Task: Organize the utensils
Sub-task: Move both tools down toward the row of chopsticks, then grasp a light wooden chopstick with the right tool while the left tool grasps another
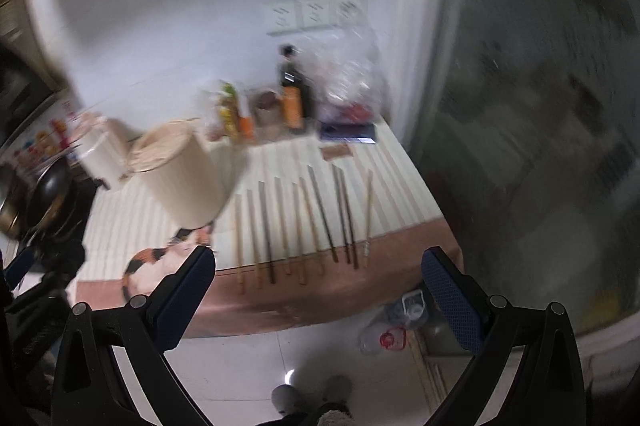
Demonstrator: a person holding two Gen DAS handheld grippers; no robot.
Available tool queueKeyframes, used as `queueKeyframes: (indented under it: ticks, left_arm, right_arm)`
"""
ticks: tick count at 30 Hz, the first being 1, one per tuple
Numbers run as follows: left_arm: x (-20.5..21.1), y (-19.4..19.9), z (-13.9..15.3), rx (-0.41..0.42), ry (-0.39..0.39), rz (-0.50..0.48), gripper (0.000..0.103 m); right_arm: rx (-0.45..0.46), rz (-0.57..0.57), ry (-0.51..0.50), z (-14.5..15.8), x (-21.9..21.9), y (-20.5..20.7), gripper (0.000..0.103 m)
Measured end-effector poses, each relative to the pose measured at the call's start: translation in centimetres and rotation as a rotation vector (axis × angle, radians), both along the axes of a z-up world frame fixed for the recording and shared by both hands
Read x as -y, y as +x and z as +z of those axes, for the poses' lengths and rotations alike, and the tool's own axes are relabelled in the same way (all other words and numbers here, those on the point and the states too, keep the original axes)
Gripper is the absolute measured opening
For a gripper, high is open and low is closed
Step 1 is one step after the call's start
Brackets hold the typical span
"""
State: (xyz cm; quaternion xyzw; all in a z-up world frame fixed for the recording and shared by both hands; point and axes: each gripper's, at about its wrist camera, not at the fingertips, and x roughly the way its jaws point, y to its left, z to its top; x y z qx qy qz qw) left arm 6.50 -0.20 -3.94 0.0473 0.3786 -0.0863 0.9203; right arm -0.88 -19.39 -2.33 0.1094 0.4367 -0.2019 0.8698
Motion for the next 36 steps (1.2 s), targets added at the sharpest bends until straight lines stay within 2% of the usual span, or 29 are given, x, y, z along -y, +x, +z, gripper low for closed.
queueKeyframes:
  ticks: [2, 3, 4, 6, 8, 11, 12, 14, 17, 19, 22, 27, 31, 36]
  left_arm:
    - [1.2, 2.6, -2.9, -0.041, 0.037, -0.002, 0.103]
    - [1.4, 3.1, -3.8, -0.059, 0.045, -0.003, 0.103]
    - [2.0, 4.5, -5.9, -0.115, 0.062, 0.001, 0.103]
    - [2.8, 6.5, -9.2, -0.225, 0.057, -0.006, 0.102]
    - [3.7, 8.5, -12.9, -0.325, 0.057, -0.007, 0.101]
    - [5.8, 10.8, -17.5, -0.443, 0.062, 0.002, 0.082]
    - [6.2, 11.0, -18.3, -0.461, 0.065, 0.007, 0.078]
    - [8.0, 12.5, -20.4, -0.497, 0.083, 0.012, 0.077]
    - [10.2, 14.5, -22.4, -0.517, 0.129, 0.014, 0.073]
    - [11.2, 15.6, -23.7, -0.537, 0.156, 0.014, 0.059]
    - [12.0, 16.7, -25.4, -0.573, 0.182, 0.023, 0.05]
    - [12.3, 17.6, -27.1, -0.605, 0.211, 0.046, 0.041]
    - [11.8, 17.9, -28.2, -0.641, 0.195, 0.056, 0.027]
    - [11.6, 18.3, -28.8, -0.651, 0.176, 0.031, 0.015]
  right_arm:
    - [-0.031, -0.044, 0.01, -2.2, 2.1, 1.2, 0.101]
    - [-0.049, -0.059, 0.017, -3.4, 3.1, 1.9, 0.094]
    - [-0.075, -0.071, 0.039, -5.0, 4.5, 2.8, 0.09]
    - [-0.128, -0.084, 0.094, -8.1, 7.2, 4.1, 0.071]
    - [-0.164, -0.09, 0.149, -11.1, 9.8, 5.7, 0.063]
    - [-0.233, -0.106, 0.169, -15.6, 13.1, 7.9, 0.057]
    - [-0.255, -0.108, 0.177, -17.1, 14.3, 8.8, 0.056]
    - [-0.307, -0.105, 0.183, -20.1, 16.2, 10.6, 0.056]
    - [-0.372, -0.088, 0.201, -23.7, 18.5, 13.3, 0.056]
    - [-0.415, -0.07, 0.209, -25.8, 19.6, 14.9, 0.056]
    - [-0.462, -0.041, 0.222, -28.3, 21.0, 17.0, 0.056]
    - [-0.514, 0.004, 0.217, -30.4, 22.0, 19.4, 0.056]
    - [-0.543, 0.027, 0.216, -31.7, 22.7, 20.9, 0.055]
    - [-0.584, 0.063, 0.226, -33.3, 22.5, 22.1, 0.048]
